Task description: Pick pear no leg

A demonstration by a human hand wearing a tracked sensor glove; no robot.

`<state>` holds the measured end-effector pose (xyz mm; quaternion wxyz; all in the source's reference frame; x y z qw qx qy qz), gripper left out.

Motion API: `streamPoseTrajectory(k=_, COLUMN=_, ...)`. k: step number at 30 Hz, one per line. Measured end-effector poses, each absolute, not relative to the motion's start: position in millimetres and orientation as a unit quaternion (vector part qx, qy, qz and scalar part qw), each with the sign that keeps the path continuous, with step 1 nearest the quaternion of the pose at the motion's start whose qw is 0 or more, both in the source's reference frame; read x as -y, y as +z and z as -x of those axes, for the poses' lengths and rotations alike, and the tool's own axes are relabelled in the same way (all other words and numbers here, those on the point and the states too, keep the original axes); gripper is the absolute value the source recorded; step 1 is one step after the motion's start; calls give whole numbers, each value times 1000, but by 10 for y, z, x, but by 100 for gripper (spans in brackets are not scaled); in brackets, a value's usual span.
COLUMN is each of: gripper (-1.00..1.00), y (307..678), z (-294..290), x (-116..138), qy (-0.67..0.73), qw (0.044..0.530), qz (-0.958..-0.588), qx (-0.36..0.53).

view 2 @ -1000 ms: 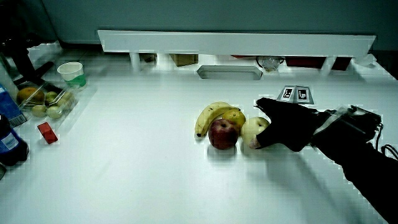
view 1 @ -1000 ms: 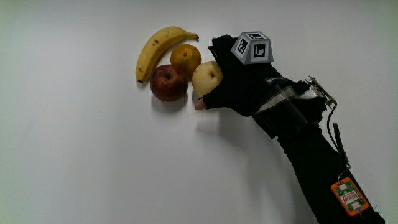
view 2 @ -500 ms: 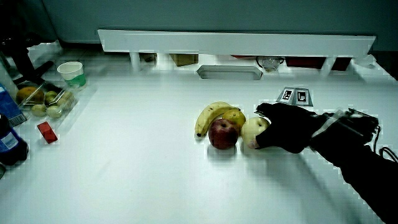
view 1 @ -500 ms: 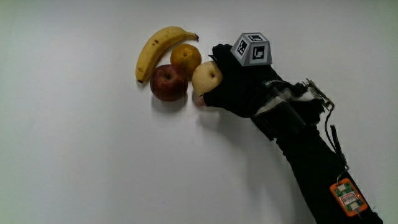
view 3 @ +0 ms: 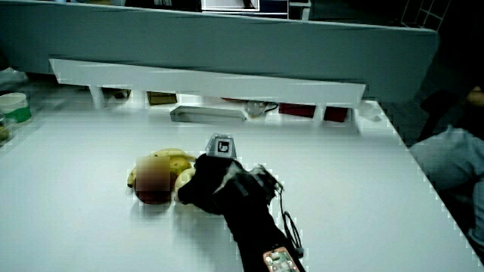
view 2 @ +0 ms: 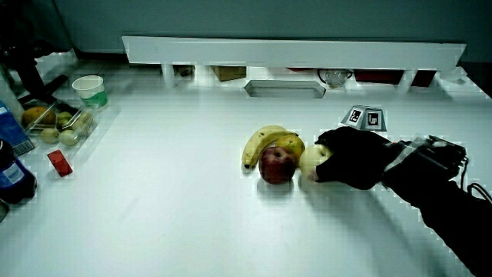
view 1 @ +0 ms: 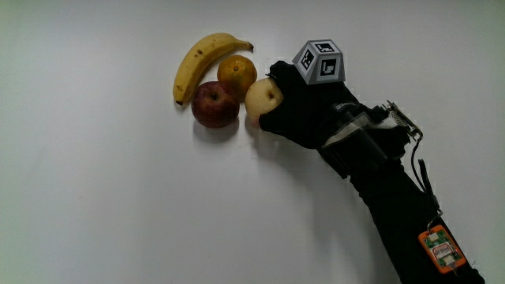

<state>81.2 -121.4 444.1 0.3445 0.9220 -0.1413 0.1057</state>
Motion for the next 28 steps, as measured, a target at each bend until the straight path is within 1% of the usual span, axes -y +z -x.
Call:
streamPoseTrajectory(k=2, gripper=100, y=4435, z=-814, x=1206, qy=104, qw=337, qz=-924, qx=146)
streamPoseTrajectory(k=3, gripper=100, y=4436, z=-814, x=1202, qy=110, qw=345, qz=-920, qx=151)
streamPoseTrajectory(k=5, gripper=100, y=4420, z=-820, x=1194, qy=110, qw=332, qz=-925, qx=151)
streamPoseTrajectory(k=7, gripper=100, y=4408, z=-840, x=1201, qy=113, qw=339, qz=-922, qx=151)
streamPoseTrajectory(k=14, gripper=100, y=4123, z=-900, x=1140, qy=113, qw=330, qz=-921, qx=176)
streamPoseTrajectory(k=15, gripper=100, y=4061, z=-910, x=1122, qy=111, qw=322, qz=-923, qx=178)
streamPoseTrajectory(k=17, gripper=100, y=3984, z=-936, x=1084, qy=107, qw=324, qz=-922, qx=186)
streamPoseTrajectory(k=18, gripper=100, y=3945, z=-949, x=1063, qy=102, qw=314, qz=-924, qx=191)
streamPoseTrajectory(k=20, gripper=100, y=3850, z=-981, x=1020, qy=111, qw=319, qz=-920, qx=199)
streamPoseTrajectory(k=21, gripper=100, y=3806, z=-994, x=990, qy=97, qw=312, qz=-924, qx=201)
streamPoseTrajectory(k=23, gripper=100, y=3730, z=-1027, x=947, qy=113, qw=327, qz=-913, qx=216)
streamPoseTrajectory(k=24, gripper=100, y=3719, z=-1056, x=924, qy=103, qw=314, qz=-920, qx=210)
streamPoseTrajectory(k=25, gripper=100, y=3764, z=-1105, x=903, qy=97, qw=323, qz=-918, qx=208)
streamPoseTrajectory(k=28, gripper=100, y=3527, z=-1104, x=780, qy=102, qw=303, qz=-920, qx=227)
